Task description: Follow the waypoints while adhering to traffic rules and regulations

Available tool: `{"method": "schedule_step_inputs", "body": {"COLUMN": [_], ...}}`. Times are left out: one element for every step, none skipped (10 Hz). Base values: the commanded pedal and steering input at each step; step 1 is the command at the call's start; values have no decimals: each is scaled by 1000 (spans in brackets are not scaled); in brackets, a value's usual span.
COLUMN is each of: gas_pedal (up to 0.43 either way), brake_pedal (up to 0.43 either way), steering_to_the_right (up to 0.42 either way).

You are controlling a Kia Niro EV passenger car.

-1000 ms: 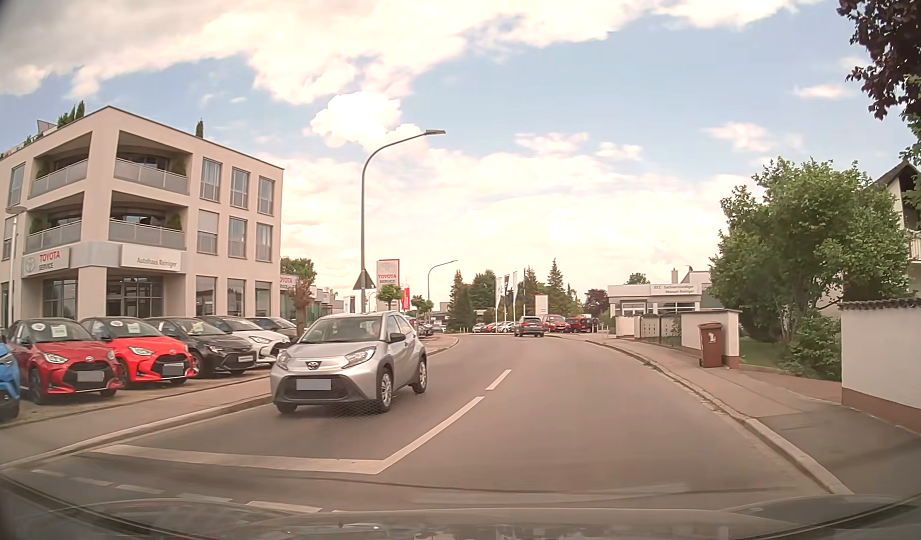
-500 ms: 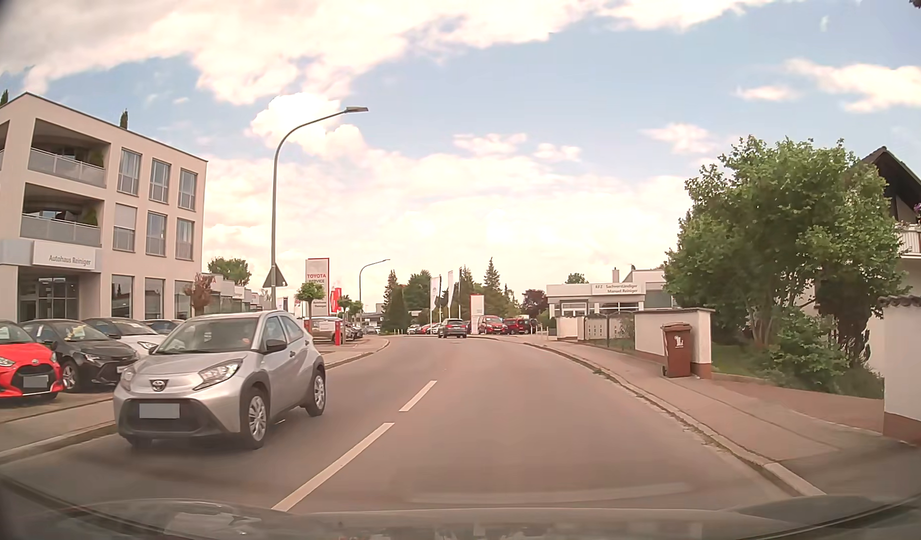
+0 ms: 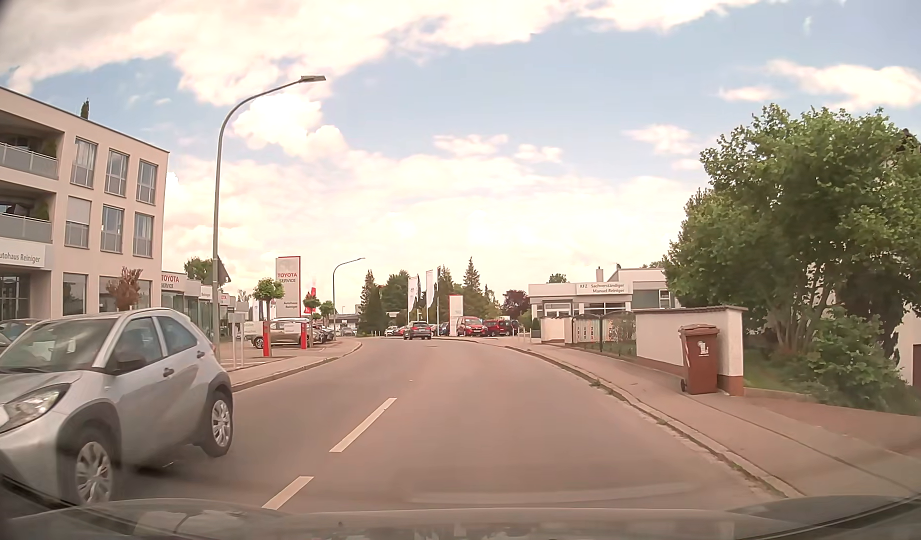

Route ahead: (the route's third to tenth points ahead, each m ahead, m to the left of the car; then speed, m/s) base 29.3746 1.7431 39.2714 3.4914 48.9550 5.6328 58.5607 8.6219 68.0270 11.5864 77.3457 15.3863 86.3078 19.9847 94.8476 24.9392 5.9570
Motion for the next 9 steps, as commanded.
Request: {"method": "schedule_step_inputs", "body": {"gas_pedal": [319, 319, 319, 287, 268, 260, 260, 260, 260], "brake_pedal": [24, 18, 24, 24, 24, 24, 24, 24, 18], "steering_to_the_right": [6, 0, -6, -6, -8, -13, -17, -16, -15]}}
